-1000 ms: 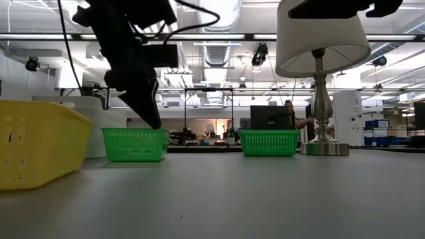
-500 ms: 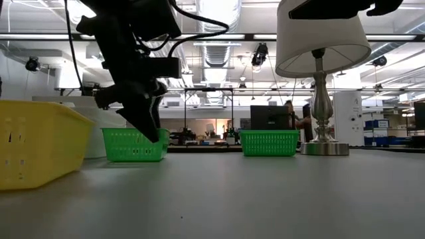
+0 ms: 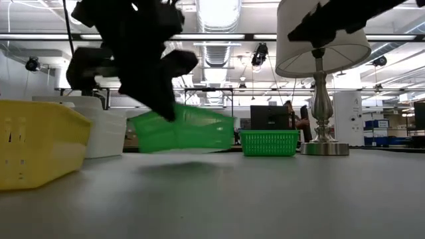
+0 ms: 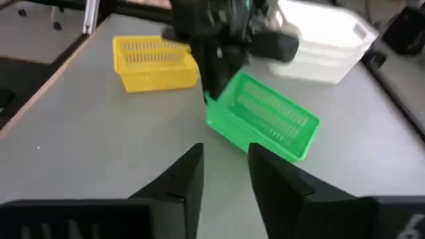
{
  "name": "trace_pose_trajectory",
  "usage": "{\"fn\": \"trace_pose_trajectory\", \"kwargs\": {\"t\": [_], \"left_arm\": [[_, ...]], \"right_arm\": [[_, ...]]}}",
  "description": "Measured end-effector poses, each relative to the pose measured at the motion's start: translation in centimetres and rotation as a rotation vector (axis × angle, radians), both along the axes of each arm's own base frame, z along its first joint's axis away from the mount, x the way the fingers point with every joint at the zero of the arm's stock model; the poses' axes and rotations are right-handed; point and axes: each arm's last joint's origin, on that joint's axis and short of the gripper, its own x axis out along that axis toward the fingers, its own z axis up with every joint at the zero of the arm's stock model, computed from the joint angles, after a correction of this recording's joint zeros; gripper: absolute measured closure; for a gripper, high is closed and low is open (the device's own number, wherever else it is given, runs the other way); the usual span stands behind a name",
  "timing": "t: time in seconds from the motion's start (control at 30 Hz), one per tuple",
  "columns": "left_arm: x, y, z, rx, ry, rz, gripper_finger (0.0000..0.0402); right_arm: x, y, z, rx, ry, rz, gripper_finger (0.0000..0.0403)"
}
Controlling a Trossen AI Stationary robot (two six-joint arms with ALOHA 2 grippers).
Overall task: Stack baskets by color
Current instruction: Stack the bottom green bin on the top green bins
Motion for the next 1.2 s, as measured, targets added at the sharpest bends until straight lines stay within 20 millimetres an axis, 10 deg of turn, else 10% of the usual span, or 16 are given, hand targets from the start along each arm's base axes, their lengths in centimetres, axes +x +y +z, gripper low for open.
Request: {"fn": "trace_pose_trajectory", "kwargs": {"t": [0.4,1.2], "left_arm": [[0.8,-0.5,0.3,-0.029,-0.094,-0.067,0.0401],[0.5,-0.4,-0.3,-0.027,-0.074,-0.068,0.0376]], "right_arm": [[6.6,1.2,-1.6,-0.055,0.150,-0.015,0.0214],[15.2,-4.2,-6.2,-0.204,0.382,0.231,0.0234]]}}
